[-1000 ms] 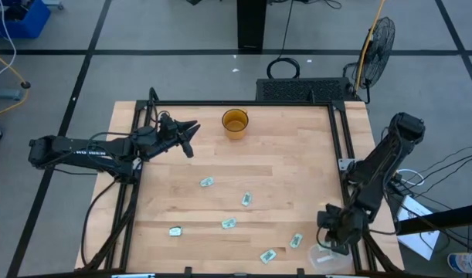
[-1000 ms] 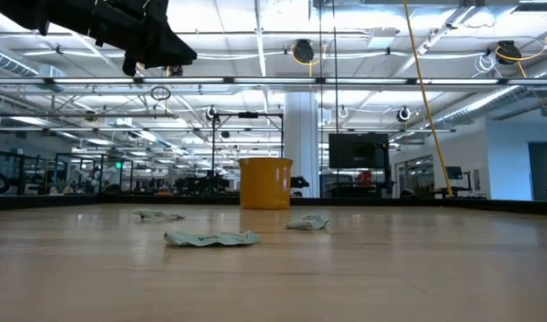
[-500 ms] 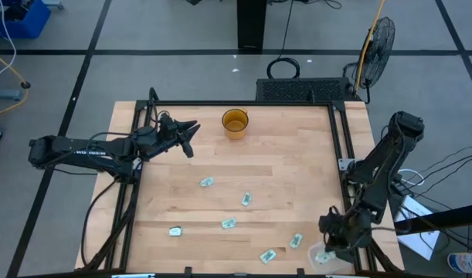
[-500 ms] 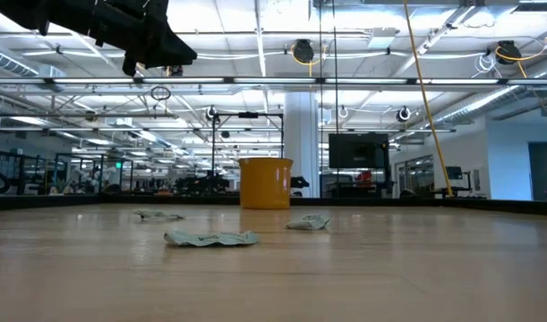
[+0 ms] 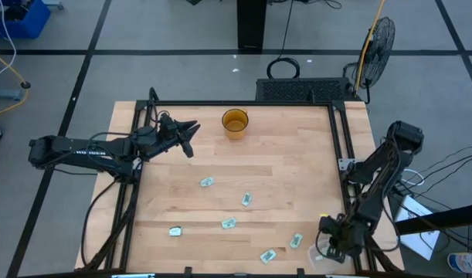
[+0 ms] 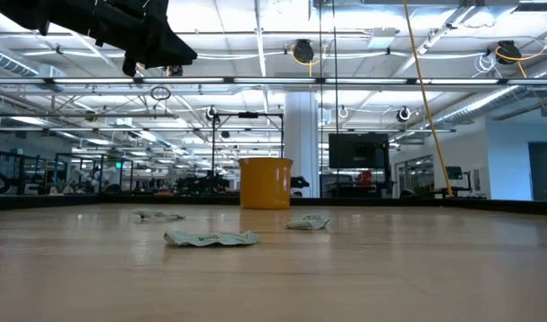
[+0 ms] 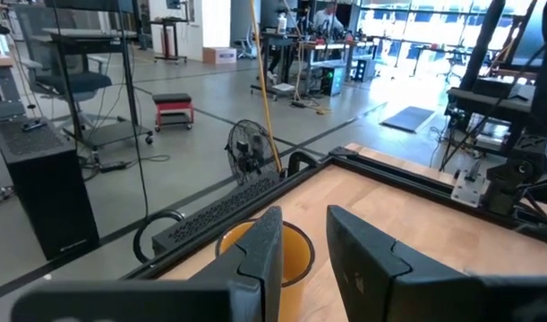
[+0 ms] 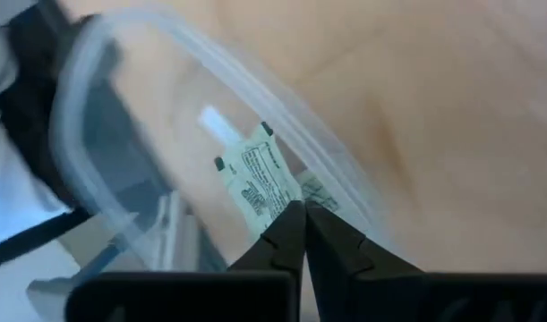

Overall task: Pick and place Stevia / Truvia into bins
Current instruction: Put the stevia packet into the transparent bin

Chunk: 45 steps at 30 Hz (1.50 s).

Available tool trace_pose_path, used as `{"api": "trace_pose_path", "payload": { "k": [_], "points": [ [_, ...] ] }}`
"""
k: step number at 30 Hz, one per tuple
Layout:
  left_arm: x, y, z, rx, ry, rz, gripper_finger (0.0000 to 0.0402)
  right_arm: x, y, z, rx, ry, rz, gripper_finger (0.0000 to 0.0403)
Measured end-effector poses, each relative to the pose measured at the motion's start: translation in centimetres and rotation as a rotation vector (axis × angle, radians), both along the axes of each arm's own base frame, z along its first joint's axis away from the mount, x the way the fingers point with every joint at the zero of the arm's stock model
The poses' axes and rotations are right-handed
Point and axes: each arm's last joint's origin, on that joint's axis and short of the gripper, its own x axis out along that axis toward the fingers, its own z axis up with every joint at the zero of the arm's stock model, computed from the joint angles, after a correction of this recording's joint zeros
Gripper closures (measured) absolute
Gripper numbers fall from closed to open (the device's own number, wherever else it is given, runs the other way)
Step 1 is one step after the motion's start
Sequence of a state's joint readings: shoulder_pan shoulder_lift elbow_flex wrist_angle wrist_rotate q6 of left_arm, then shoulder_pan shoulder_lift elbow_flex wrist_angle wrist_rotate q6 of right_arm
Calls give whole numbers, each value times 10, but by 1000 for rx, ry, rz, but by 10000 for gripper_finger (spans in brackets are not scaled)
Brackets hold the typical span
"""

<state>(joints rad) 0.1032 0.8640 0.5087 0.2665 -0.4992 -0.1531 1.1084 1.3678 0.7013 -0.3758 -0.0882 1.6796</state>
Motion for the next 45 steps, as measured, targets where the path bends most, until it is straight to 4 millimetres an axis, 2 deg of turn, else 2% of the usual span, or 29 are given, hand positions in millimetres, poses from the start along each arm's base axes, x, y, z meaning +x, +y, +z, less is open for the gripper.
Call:
{"api": "trace_pose_path", "payload": {
  "k": [4,8,13,19,26,32,39,42,45],
  "points": [
    [0,0,0,-5,-4,0,309,0,0,-5,-23,12,34,367],
    [0,0,0,-5,-4,0,309,3,-1,-5,-63,-60,68,337],
    [0,0,0,-5,-4,1,309,6,-12,-8,-171,-85,101,311],
    [0,0,0,11,7,-1,309,11,-29,-11,-290,-33,149,306],
    [0,0,1,18,5,-1,309,17,-36,0,-181,-5,152,315],
    [0,0,2,19,-13,-1,309,21,-50,26,-158,-184,168,327],
    [0,0,2,20,-12,-2,309,26,-60,55,-205,-546,156,327],
    [0,0,2,20,-12,-2,309,31,-60,60,-264,-672,206,319],
    [0,0,2,20,-12,-2,309,40,-63,57,-323,-691,243,304]
  ]
}}
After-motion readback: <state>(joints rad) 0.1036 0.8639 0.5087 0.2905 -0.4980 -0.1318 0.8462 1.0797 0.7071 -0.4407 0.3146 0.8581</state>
